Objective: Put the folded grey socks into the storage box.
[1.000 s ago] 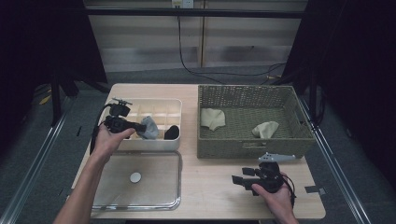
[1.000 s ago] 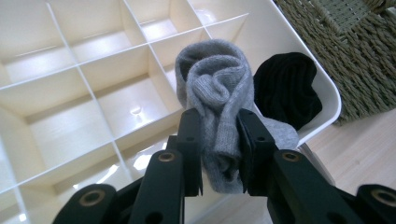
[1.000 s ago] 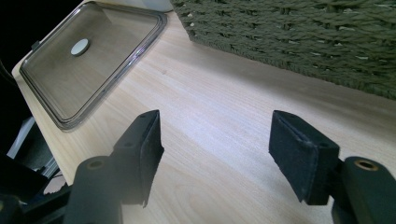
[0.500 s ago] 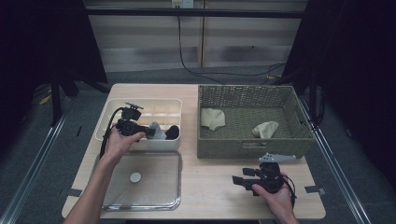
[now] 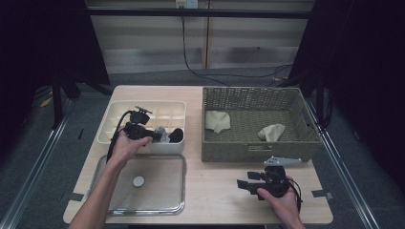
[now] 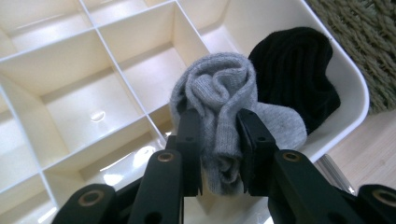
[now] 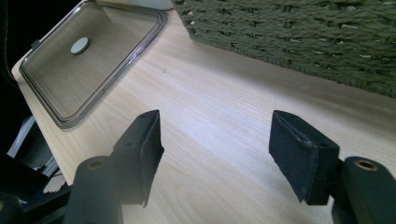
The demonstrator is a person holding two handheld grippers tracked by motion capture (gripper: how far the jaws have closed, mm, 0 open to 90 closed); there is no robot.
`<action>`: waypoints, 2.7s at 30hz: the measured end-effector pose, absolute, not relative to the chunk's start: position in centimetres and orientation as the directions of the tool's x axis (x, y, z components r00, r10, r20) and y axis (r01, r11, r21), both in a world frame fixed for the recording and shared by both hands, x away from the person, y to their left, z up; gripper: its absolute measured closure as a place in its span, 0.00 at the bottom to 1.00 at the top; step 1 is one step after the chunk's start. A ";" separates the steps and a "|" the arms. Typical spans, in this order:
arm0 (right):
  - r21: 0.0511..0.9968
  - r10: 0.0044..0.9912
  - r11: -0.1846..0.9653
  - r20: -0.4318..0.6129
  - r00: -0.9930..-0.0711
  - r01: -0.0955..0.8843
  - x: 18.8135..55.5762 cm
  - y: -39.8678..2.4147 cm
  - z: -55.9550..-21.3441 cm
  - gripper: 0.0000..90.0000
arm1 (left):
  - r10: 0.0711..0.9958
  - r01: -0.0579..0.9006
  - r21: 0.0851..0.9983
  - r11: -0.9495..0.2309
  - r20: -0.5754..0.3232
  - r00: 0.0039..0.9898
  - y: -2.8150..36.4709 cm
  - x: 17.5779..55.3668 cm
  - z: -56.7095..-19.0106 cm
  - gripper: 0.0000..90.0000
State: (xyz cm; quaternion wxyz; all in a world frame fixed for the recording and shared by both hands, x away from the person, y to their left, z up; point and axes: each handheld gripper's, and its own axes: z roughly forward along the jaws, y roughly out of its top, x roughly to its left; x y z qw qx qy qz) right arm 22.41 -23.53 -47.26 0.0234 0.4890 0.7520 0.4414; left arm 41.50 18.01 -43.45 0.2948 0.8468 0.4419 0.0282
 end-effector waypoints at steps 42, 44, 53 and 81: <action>0.684 0.752 0.135 0.400 -0.524 0.717 22.4 -23.5 -47.3 0.39 | 0.758 0.738 0.532 -0.415 -0.247 0.604 18.1 42.2 -44.0 0.93; 0.684 0.752 0.137 0.399 -0.525 0.716 22.4 -23.5 -47.3 0.39 | 0.750 0.734 0.529 -0.426 -0.248 0.613 18.0 42.3 -44.2 0.93; 0.683 0.752 0.136 0.400 -0.523 0.718 22.4 -23.6 -47.3 0.39 | 0.754 0.733 0.510 -0.449 -0.223 0.617 17.7 42.2 -44.6 0.93; 0.681 0.754 0.134 0.402 -0.520 0.720 22.5 -23.5 -47.4 0.39 | 0.762 0.736 0.599 -0.316 -0.302 0.573 20.5 40.4 -42.6 0.50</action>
